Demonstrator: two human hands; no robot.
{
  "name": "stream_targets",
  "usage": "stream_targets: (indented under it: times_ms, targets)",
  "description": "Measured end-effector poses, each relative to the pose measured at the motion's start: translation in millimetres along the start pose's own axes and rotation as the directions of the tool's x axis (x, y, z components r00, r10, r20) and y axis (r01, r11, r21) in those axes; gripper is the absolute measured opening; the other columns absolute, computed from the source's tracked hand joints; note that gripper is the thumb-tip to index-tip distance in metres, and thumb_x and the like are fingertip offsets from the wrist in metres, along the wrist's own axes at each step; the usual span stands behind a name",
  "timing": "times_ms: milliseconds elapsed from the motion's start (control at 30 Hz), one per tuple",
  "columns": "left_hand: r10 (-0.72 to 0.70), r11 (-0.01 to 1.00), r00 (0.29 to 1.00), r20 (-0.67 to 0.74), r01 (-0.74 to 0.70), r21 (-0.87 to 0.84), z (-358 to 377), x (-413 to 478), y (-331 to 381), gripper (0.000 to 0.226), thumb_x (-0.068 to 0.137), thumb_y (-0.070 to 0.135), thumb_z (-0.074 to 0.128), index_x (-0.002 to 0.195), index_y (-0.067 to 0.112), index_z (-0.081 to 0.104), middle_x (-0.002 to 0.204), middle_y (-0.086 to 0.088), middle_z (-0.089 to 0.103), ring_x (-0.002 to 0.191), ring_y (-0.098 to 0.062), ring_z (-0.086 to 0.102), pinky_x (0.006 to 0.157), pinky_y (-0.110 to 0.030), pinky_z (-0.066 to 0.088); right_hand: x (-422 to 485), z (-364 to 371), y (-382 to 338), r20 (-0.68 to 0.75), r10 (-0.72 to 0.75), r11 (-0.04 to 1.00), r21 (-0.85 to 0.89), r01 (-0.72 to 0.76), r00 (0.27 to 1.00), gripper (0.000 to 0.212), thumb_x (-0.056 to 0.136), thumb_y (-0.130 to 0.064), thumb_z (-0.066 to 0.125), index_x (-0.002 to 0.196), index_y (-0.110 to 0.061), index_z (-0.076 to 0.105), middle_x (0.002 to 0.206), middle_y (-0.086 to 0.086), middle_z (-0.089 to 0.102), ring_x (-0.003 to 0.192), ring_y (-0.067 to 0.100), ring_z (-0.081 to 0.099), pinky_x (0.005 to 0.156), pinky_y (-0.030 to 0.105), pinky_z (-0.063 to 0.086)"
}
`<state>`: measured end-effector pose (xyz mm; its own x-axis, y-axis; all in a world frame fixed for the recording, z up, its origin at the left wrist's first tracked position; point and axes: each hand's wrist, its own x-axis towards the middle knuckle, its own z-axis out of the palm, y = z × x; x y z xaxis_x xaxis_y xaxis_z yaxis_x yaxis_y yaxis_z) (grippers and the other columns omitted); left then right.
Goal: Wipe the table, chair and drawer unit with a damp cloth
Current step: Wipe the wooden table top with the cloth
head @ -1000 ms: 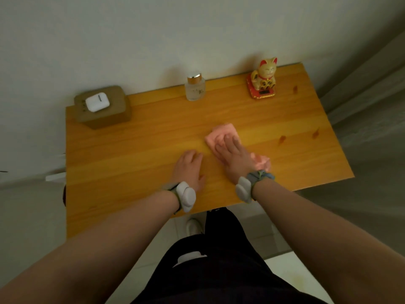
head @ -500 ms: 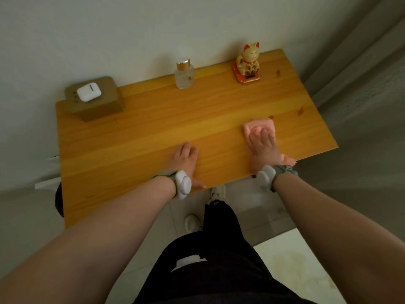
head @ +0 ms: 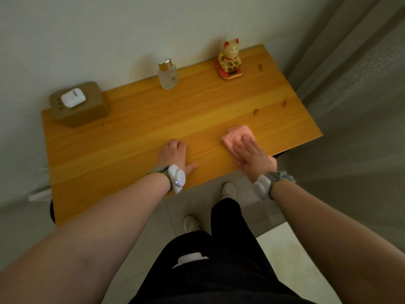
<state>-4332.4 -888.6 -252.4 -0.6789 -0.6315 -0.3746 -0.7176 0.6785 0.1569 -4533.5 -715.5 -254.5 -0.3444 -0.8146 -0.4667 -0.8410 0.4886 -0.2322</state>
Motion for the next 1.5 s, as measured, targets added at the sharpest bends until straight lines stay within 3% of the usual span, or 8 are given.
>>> stream_targets:
  times_ms: [233, 400, 533, 733, 967, 1100, 1267, 1500]
  targets:
    - [0.038, 0.998, 0.999, 0.009, -0.038, -0.045, -14.0, 23.7, 34.5, 0.079, 0.083, 0.053, 0.057, 0.145, 0.016, 0.023, 0.152, -0.011, 0.021, 0.140, -0.032, 0.020, 0.113, -0.043, 0.025, 9.2, -10.8, 34.9, -0.066, 0.149, 0.984, 0.105, -0.142, 0.987, 0.058, 0.095, -0.025, 0.040, 0.147, -0.036, 0.019, 0.159, 0.001, -0.002, 0.146, 0.025, -0.009, 0.118, 0.044, 0.013]
    - [0.108, 0.992, 0.992, 0.071, -0.103, -0.072, -28.9, 64.1, 83.7, 0.081, 0.085, 0.051, 0.056, 0.147, 0.014, 0.018, 0.154, -0.010, 0.018, 0.141, -0.030, 0.018, 0.114, -0.041, 0.023, 14.1, -7.9, 28.1, -0.050, -0.065, 0.993, 0.091, 0.069, 0.997, 0.055, 0.097, -0.030, 0.042, 0.147, -0.036, 0.021, 0.160, -0.001, -0.001, 0.146, 0.023, -0.006, 0.117, 0.037, 0.004]
    - [0.150, 0.986, 0.985, 0.082, -0.144, -0.078, -35.9, 96.3, 123.3, 0.080, 0.086, 0.048, 0.057, 0.146, 0.010, 0.020, 0.152, -0.011, 0.022, 0.140, -0.030, 0.020, 0.113, -0.040, 0.024, 41.3, -27.8, 51.5, -0.020, -0.086, 0.995, 0.051, 0.087, 0.996, 0.054, 0.099, -0.040, 0.034, 0.149, -0.036, 0.013, 0.159, -0.004, -0.005, 0.146, 0.021, -0.009, 0.117, 0.038, 0.002]
    - [0.101, 0.988, 0.989, 0.104, -0.088, -0.127, -44.2, 139.6, 152.6, 0.082, 0.084, 0.043, 0.062, 0.146, 0.008, 0.020, 0.153, -0.011, 0.021, 0.139, -0.030, 0.021, 0.113, -0.039, 0.024, 99.7, -77.6, 115.9, 0.043, 0.017, 1.000, -0.012, -0.016, 0.999, 0.103, 0.078, -0.032, 0.070, 0.148, -0.038, -0.006, 0.155, -0.008, -0.019, 0.144, 0.020, -0.017, 0.117, 0.040, -0.002]
    - [0.060, 0.992, 0.992, 0.107, -0.047, -0.115, -48.7, 171.8, 159.1, 0.084, 0.083, 0.047, 0.062, 0.146, 0.009, 0.020, 0.153, -0.012, 0.019, 0.140, -0.031, 0.018, 0.115, -0.041, 0.021, 64.3, -69.7, 154.8, -0.164, 0.296, 0.947, 0.182, -0.266, 0.941, 0.073, 0.091, -0.034, 0.045, 0.151, -0.028, 0.002, 0.159, 0.009, -0.005, 0.145, 0.029, -0.011, 0.120, 0.043, 0.007]
    - [0.047, 0.995, 0.994, 0.096, -0.038, -0.091, -46.7, 182.8, 166.6, 0.088, 0.077, 0.049, 0.067, 0.144, 0.010, 0.025, 0.152, -0.012, 0.021, 0.138, -0.032, 0.021, 0.113, -0.041, 0.022, 68.0, -55.7, 126.6, -0.104, 0.140, 0.984, 0.122, -0.127, 0.985, 0.064, 0.097, -0.021, 0.036, 0.149, -0.034, 0.000, 0.156, 0.003, -0.020, 0.134, 0.022, -0.031, 0.111, 0.036, -0.014]
    - [0.035, 0.999, 0.990, 0.133, -0.030, -0.038, -47.6, 185.7, 169.0, 0.089, 0.071, 0.053, 0.070, 0.140, 0.012, 0.032, 0.148, -0.011, 0.024, 0.132, -0.035, 0.027, 0.108, -0.042, 0.031, 116.8, -79.4, 141.4, -0.035, -0.109, 0.994, 0.023, 0.110, 0.993, 0.070, 0.096, -0.027, 0.042, 0.148, -0.037, -0.004, 0.155, -0.003, -0.023, 0.140, 0.019, -0.025, 0.116, 0.039, -0.007]
    - [0.019, 1.000, 0.988, 0.151, -0.021, 0.010, -51.6, 185.4, 172.3, 0.081, 0.079, 0.051, 0.063, 0.143, 0.012, 0.030, 0.149, -0.011, 0.024, 0.133, -0.035, 0.028, 0.109, -0.041, 0.029, 128.0, -88.6, 160.1, -0.118, 0.151, 0.981, 0.141, -0.134, 0.981, 0.062, 0.097, -0.034, 0.033, 0.149, -0.034, -0.001, 0.158, 0.004, -0.014, 0.145, 0.028, -0.014, 0.118, 0.043, 0.003]
